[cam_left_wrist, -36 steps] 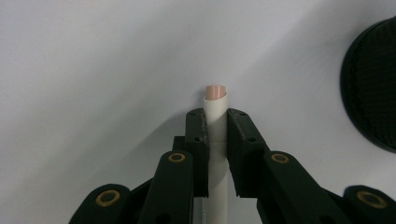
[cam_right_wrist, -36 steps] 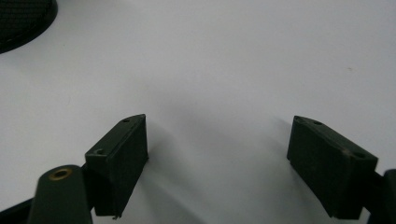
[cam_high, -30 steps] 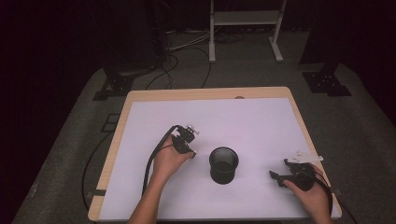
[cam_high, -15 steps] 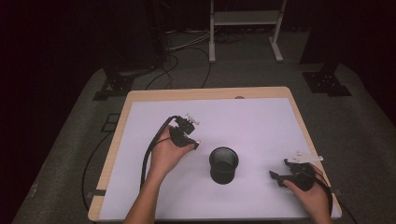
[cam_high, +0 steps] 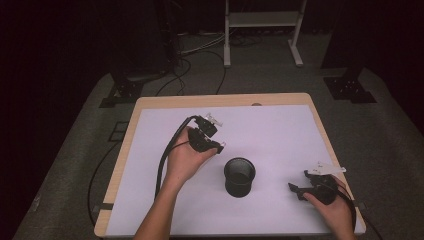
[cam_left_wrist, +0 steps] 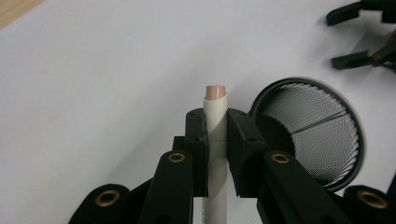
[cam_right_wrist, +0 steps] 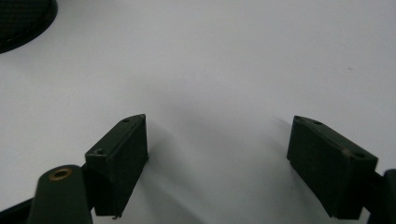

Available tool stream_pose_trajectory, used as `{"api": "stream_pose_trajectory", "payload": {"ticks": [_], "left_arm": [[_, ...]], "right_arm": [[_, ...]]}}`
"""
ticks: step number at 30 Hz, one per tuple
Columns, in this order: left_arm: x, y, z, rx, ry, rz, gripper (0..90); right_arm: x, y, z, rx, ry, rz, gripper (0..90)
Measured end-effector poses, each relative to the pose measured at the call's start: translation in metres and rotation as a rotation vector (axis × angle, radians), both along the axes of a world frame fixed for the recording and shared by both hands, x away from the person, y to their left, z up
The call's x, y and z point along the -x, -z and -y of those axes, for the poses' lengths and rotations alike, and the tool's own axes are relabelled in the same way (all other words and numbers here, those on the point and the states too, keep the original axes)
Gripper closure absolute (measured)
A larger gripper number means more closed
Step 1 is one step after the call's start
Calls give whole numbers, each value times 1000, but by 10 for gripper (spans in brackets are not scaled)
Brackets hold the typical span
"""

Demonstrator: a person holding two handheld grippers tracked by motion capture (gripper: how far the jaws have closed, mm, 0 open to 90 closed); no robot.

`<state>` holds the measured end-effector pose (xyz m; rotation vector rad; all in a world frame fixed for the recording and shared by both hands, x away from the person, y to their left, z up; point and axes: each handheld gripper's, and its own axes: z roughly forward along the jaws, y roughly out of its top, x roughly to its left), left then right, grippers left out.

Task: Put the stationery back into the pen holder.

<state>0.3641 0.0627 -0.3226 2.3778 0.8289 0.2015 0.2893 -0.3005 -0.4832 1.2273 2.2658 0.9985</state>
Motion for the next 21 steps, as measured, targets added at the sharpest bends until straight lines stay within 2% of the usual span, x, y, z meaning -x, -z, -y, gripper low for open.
{"api": "stream_pose_trajectory", "payload": {"ticks": [12, 21], "left_arm": [[2, -17, 40, 60, 68, 30, 785], [-1, -15, 64, 79, 101, 25, 785]], "right_arm": [[0, 0, 0, -2, 0, 2, 189], [0, 0, 0, -3, 1, 0, 190]]}}
